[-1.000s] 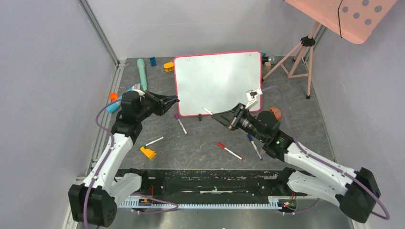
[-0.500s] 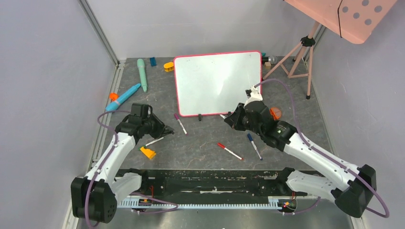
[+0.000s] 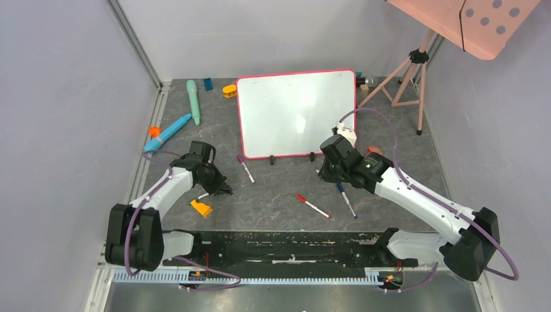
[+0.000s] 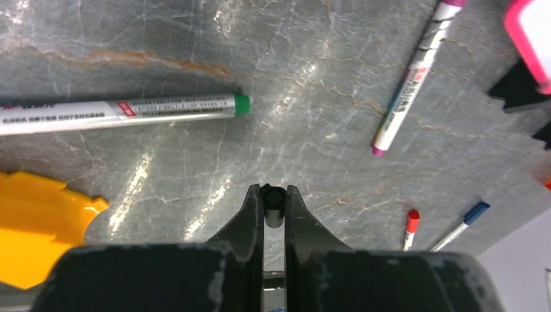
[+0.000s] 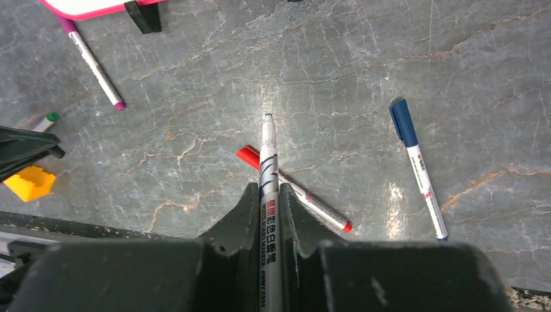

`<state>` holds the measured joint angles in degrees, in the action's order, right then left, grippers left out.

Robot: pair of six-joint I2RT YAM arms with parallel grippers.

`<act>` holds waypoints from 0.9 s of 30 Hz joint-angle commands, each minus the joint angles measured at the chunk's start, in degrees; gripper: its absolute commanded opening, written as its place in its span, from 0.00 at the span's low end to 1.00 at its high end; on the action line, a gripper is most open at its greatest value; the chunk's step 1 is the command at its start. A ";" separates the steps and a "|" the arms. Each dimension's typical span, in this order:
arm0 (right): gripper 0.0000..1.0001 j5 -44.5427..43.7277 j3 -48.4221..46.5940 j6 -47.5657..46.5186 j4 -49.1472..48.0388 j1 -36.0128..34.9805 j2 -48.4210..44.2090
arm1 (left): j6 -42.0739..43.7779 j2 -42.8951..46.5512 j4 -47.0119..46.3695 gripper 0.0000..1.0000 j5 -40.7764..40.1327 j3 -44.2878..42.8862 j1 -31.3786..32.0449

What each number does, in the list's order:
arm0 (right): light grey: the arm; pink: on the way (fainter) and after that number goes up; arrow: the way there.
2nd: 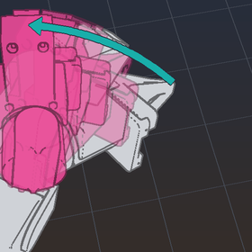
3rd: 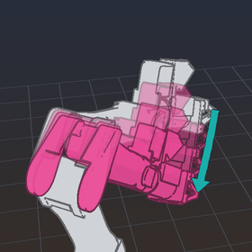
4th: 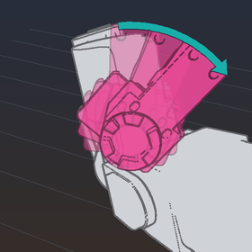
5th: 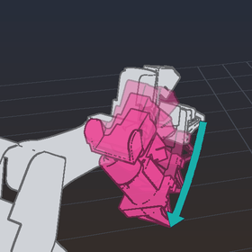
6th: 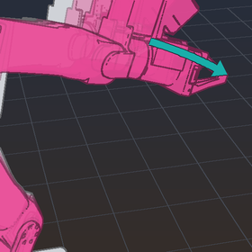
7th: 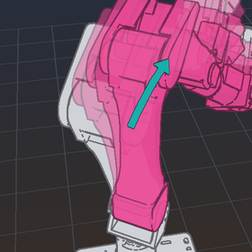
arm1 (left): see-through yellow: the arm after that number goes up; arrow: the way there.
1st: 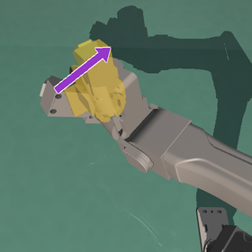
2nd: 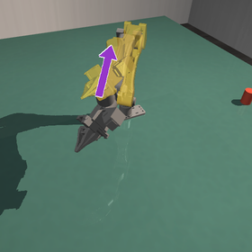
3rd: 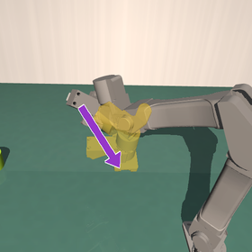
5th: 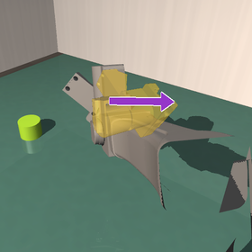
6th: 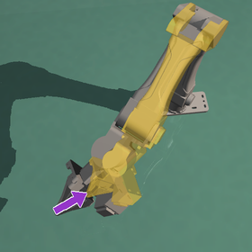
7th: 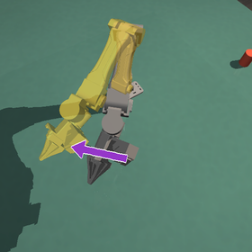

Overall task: Write a sentence on the whiteboard
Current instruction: Place the pen cap at the center of the board.

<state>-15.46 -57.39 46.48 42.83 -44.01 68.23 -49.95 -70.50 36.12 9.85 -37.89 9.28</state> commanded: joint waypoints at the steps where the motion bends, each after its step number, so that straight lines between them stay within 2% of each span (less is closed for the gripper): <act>1: 0.00 -1.51 2.24 4.24 -1.64 0.06 -4.37 | 2.14 -4.39 -3.82 0.09 -1.49 -0.30 0.92; 4: 0.00 0.21 4.54 4.99 -4.57 0.02 -6.45 | 2.28 -7.73 -5.57 0.10 -1.38 -0.81 1.31; 8: 0.00 0.57 3.90 2.86 -3.54 0.06 -6.12 | 3.15 -10.99 -5.66 0.14 -1.24 -2.24 1.44; 14: 0.00 0.59 2.04 -2.48 -0.83 0.08 -4.44 | 4.31 -10.58 -5.39 0.22 1.15 -2.90 1.44; 19: 0.00 12.86 5.68 -13.16 -10.64 0.20 -5.81 | 5.20 -9.53 -3.40 0.26 1.16 -3.52 1.44; 27: 0.00 2.02 9.49 -0.38 -10.11 0.39 -13.27 | 5.13 -8.37 -2.24 0.31 1.62 -4.30 1.44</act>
<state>-8.54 -49.15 40.77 34.87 -43.97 59.68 -47.05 -81.12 32.93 10.70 -39.97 10.52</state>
